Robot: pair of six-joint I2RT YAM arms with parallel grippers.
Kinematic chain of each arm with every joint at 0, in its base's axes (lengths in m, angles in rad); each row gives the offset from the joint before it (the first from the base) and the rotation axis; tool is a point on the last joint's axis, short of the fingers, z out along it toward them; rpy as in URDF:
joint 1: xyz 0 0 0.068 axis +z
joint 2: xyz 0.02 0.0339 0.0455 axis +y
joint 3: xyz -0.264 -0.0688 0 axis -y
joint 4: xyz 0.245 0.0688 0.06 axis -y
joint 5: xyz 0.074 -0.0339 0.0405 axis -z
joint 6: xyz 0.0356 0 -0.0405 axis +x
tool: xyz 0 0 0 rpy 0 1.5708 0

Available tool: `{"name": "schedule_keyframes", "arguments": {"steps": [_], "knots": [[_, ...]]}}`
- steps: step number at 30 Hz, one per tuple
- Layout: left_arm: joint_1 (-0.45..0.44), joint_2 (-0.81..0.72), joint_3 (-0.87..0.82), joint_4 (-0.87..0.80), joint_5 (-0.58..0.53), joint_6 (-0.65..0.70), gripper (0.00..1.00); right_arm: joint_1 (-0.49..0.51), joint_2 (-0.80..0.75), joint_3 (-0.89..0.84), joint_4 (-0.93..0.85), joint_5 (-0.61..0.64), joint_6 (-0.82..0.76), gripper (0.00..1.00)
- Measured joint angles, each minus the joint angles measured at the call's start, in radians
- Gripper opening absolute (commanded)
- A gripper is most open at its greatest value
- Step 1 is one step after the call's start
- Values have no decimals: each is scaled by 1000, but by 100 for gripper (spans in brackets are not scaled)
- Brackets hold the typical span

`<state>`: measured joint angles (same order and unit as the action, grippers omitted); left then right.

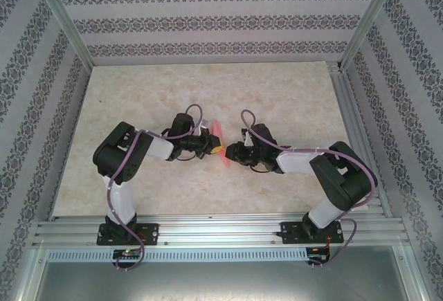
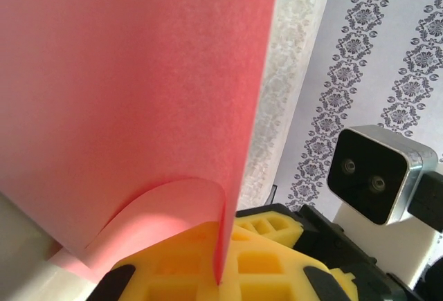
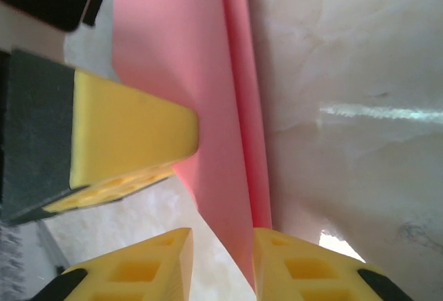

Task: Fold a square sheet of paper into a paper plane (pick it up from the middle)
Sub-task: Fold the wing for the fifth time at the center of the table.

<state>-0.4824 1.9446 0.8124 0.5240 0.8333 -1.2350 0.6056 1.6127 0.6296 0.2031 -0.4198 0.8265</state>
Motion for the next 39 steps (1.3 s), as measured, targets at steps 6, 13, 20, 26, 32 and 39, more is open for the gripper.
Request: {"name": "schedule_keyframes", "arguments": {"steps": [6, 13, 20, 26, 32, 39], "knots": [[0, 0, 0, 0, 0, 4, 0, 58, 0, 69, -146, 106, -122, 26], [0, 0, 0, 0, 0, 4, 0, 85, 37, 116, -248, 178, -200, 21], [0, 0, 0, 0, 0, 4, 0, 101, 48, 135, -284, 210, -237, 11], [0, 0, 0, -13, 0, 23, 0, 114, 48, 166, -349, 257, -310, 9], [1, 0, 13, -43, -1, 53, 1, 134, 48, 231, -467, 343, -418, 13], [3, 0, 13, -58, -2, 62, 1, 176, 85, 291, -556, 427, -493, 14]]}}
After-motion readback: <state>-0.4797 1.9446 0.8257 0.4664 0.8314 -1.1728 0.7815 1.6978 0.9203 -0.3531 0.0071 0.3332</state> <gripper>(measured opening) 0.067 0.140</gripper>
